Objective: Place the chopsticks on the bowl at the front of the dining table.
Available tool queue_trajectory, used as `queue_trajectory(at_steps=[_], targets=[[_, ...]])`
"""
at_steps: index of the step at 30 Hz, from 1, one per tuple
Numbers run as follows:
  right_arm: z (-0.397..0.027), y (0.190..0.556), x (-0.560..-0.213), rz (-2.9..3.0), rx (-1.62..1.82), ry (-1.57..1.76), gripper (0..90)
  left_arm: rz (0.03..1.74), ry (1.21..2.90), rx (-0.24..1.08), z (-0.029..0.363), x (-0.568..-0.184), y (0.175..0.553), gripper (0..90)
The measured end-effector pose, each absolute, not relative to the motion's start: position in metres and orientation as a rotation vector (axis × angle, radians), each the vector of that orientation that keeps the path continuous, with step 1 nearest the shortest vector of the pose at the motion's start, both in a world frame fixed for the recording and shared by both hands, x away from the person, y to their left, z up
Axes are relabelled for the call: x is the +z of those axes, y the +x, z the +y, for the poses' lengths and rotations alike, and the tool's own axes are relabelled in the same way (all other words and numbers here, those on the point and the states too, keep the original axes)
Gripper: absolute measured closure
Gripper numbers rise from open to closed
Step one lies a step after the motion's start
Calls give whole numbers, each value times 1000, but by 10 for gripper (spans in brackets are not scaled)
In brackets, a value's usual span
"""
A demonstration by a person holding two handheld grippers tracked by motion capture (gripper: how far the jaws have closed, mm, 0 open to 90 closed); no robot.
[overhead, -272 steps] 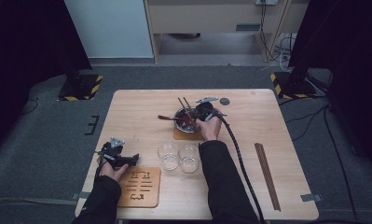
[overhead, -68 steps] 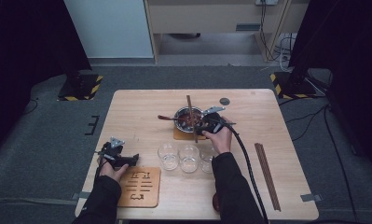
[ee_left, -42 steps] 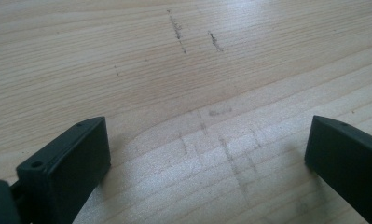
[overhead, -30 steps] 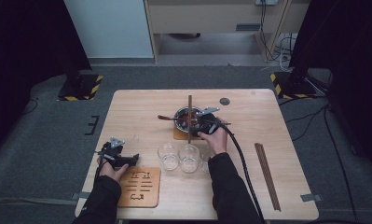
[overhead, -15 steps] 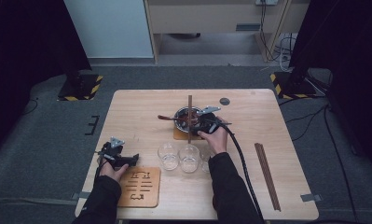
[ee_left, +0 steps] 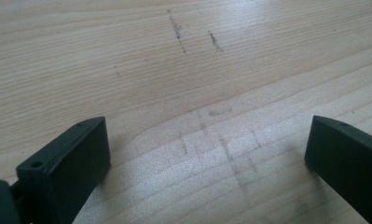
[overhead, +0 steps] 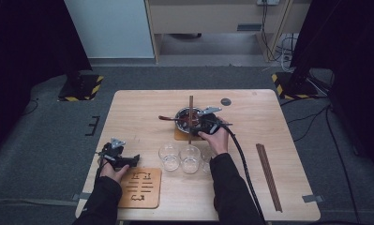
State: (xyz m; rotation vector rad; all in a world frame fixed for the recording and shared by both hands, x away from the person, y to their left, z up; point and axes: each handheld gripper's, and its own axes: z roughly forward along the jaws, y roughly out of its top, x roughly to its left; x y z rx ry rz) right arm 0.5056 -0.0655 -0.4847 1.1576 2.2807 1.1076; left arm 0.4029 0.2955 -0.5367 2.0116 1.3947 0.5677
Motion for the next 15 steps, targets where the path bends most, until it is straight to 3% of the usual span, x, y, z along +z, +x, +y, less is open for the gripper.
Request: queue_trajectory(at_steps=[15], targets=[[-64, 507, -487, 2277, 1118, 1155, 323, 1395, 2011, 567, 295, -537, 403, 0]])
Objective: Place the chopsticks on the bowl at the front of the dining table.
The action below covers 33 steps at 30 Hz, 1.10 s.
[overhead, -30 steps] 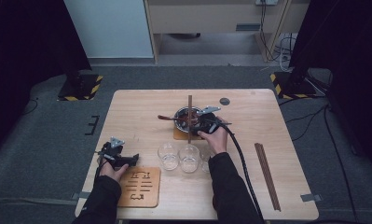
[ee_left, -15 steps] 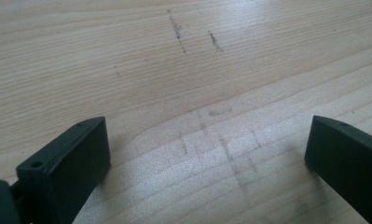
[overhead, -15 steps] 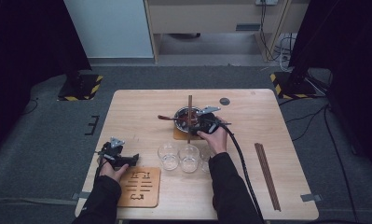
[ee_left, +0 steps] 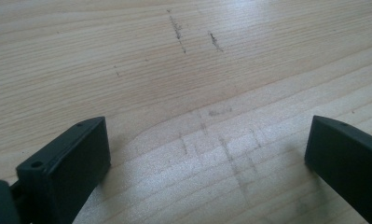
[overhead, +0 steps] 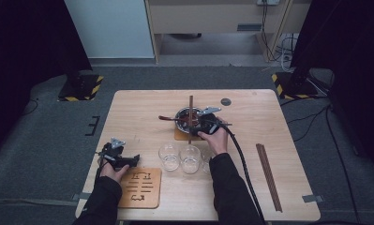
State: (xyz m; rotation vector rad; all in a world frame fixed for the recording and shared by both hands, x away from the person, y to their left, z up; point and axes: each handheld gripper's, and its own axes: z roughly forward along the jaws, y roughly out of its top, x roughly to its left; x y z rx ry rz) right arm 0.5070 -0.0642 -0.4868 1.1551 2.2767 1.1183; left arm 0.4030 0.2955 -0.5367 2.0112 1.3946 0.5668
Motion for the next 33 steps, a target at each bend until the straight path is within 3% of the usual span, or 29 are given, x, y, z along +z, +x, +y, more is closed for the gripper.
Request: queue_trajectory(at_steps=[19, 33], targets=[[-64, 508, -484, 2263, 1178, 1140, 308, 1395, 2011, 567, 295, -537, 403, 0], [-57, 512, -455, 2203, 1208, 1130, 305, 1394, 2013, 568, 296, -537, 403, 0]])
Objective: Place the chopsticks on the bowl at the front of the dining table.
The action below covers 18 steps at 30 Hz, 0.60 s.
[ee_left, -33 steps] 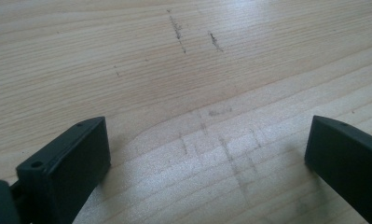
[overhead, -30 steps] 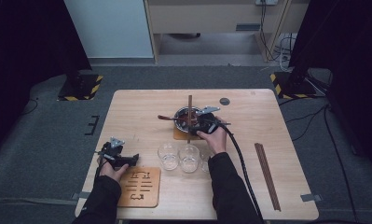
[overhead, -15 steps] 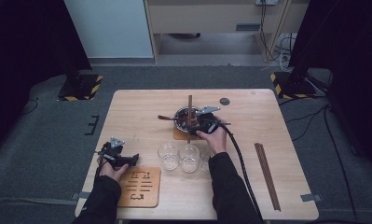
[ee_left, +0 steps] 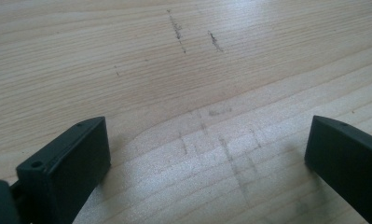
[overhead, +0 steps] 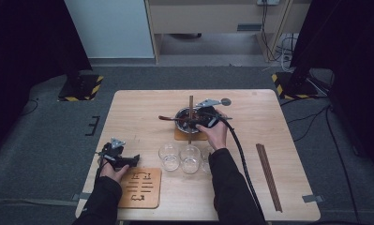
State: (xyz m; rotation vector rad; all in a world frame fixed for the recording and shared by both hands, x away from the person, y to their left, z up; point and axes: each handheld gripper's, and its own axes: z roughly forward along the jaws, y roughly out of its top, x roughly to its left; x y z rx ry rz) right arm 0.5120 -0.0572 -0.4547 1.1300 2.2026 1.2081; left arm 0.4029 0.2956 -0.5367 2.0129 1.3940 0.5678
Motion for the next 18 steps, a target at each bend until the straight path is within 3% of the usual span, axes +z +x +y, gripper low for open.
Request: queue_trajectory(at_steps=[18], targets=[[-46, 517, -478, 2286, 1070, 1134, 299, 1395, 2011, 568, 295, -537, 403, 0]])
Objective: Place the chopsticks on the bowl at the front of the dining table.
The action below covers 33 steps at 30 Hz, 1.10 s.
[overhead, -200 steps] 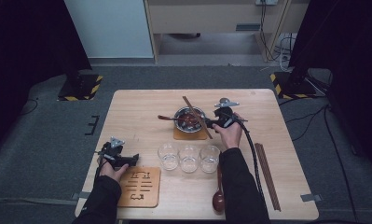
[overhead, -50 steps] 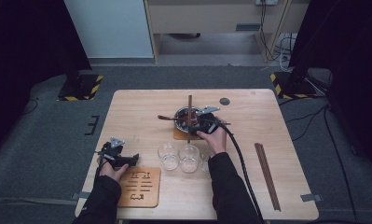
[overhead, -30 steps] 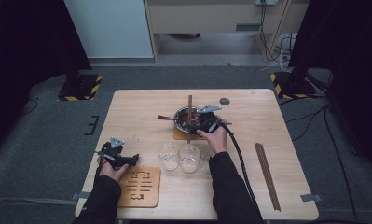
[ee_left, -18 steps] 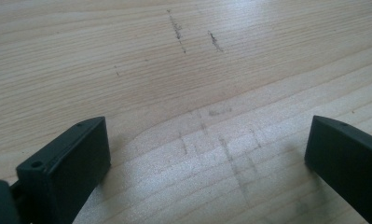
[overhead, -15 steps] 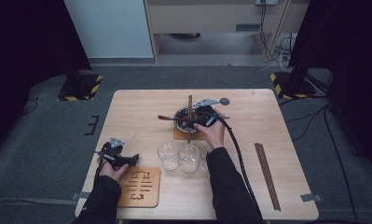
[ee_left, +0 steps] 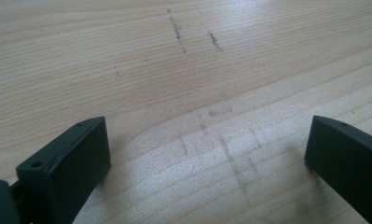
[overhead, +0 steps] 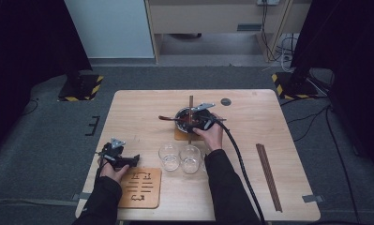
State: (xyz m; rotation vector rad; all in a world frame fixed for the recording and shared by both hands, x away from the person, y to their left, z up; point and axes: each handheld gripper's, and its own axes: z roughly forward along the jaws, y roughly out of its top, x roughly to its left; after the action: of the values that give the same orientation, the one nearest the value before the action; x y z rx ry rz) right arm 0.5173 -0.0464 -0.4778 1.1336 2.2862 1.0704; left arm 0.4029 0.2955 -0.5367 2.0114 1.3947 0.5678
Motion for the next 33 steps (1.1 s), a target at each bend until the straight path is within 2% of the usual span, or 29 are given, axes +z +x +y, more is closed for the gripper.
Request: queue_trajectory(at_steps=[33], targets=[[-57, 519, -477, 2250, 1022, 1172, 304, 1395, 2011, 568, 295, -537, 403, 0]])
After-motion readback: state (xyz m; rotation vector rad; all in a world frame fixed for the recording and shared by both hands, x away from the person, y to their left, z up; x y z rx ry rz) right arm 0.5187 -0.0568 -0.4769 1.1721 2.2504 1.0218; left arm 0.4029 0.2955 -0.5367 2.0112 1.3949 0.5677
